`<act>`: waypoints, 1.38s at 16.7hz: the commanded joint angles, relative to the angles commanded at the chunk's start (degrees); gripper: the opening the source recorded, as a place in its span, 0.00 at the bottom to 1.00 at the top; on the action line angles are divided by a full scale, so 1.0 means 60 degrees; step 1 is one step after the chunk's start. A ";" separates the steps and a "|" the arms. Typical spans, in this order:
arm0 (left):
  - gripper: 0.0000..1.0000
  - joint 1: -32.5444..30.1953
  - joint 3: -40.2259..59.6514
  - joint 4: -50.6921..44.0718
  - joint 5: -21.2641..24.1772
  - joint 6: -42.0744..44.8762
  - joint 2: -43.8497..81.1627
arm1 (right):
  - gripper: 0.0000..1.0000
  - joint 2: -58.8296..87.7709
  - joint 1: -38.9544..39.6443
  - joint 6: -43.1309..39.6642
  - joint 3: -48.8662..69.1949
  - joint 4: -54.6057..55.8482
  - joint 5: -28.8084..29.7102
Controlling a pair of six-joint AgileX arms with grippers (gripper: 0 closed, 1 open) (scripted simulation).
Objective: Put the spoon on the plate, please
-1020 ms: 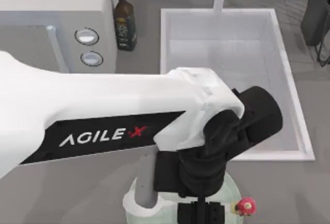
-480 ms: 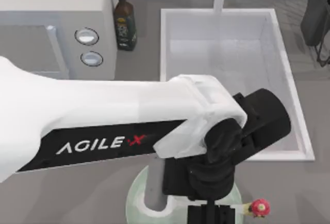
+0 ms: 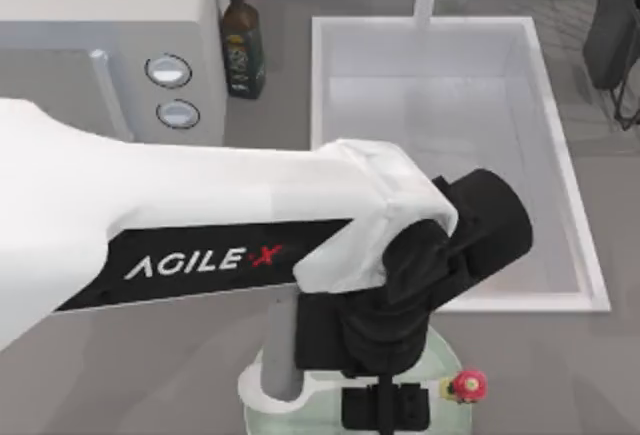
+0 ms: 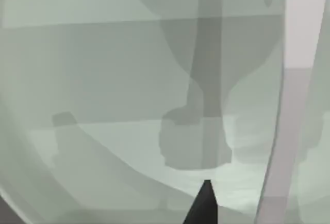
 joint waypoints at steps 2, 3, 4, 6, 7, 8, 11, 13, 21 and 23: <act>0.00 0.0139 -0.0148 -0.0039 -0.0092 -0.0050 0.0200 | 1.00 0.0000 0.0000 0.0000 0.0000 0.0000 0.0000; 0.00 0.0191 -0.0249 -0.0041 -0.0117 -0.0065 0.0314 | 1.00 0.0000 0.0000 0.0000 0.0000 0.0000 0.0000; 0.00 0.0224 -0.0345 -0.0030 -0.0125 -0.0074 0.0417 | 1.00 0.0000 0.0000 0.0000 0.0000 0.0000 0.0000; 0.00 0.0234 -0.0379 -0.0025 -0.0126 -0.0076 0.0452 | 1.00 0.0000 0.0000 0.0000 0.0000 0.0000 0.0000; 0.00 0.0234 -0.0379 -0.0025 -0.0126 -0.0076 0.0452 | 1.00 0.0000 0.0000 0.0000 0.0000 0.0000 0.0000; 0.00 0.0234 -0.0379 -0.0025 -0.0126 -0.0076 0.0452 | 1.00 0.0000 0.0000 0.0000 0.0000 0.0000 0.0000; 0.15 0.0234 -0.0379 -0.0025 -0.0126 -0.0076 0.0452 | 1.00 0.0000 0.0000 0.0000 0.0000 0.0000 0.0000; 0.30 0.0234 -0.0379 -0.0025 -0.0126 -0.0076 0.0452 | 1.00 0.0000 0.0000 0.0000 0.0000 0.0000 0.0000; 0.90 0.0234 -0.0379 -0.0025 -0.0126 -0.0076 0.0452 | 1.00 0.0000 0.0000 0.0000 0.0000 0.0000 0.0000; 1.00 0.0234 -0.0379 -0.0025 -0.0126 -0.0076 0.0452 | 1.00 0.0000 0.0000 0.0000 0.0000 0.0000 0.0000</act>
